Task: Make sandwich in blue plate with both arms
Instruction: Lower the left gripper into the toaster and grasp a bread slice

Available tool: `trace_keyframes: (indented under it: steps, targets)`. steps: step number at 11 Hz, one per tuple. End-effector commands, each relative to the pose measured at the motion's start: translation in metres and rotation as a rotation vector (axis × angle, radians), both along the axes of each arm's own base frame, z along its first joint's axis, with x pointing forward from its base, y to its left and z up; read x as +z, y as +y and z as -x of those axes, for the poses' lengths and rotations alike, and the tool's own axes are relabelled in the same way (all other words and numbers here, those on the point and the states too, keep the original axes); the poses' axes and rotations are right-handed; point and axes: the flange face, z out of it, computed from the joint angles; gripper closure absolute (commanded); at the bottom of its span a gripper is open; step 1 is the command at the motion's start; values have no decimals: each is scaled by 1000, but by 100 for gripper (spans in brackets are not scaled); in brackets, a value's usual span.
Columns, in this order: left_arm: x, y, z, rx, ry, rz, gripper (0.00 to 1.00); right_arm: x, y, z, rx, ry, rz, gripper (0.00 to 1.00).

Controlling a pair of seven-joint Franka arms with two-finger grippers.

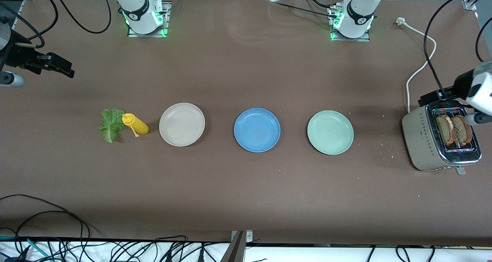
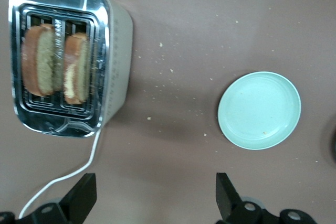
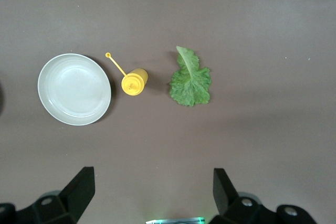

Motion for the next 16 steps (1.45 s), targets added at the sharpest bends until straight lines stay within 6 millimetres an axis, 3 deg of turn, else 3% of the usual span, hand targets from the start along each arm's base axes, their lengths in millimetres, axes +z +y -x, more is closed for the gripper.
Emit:
trace_keyframes:
  steps: [1, 4, 6, 8, 14, 16]
  targets:
    - [2, 61, 1, -21, -16, 2, 0, 7, 1, 0, -6, 2, 0, 0]
    - [-31, 89, -19, -8, -33, -50, 3, 7, 2, 0, -5, 2, 0, 0]
    - [-64, 94, -30, -19, 5, -79, 2, 7, 2, 0, -5, 0, -1, 0]
    - [-83, 107, -33, -6, 12, -79, 2, 7, 2, 0, -5, 2, 0, 0]
    - [-145, 120, -43, -1, 72, -80, 4, 7, 2, 0, -5, 2, 0, 0]
    - [-154, 120, -43, -2, 81, -78, 5, 7, 2, 0, -5, 2, 0, 0]
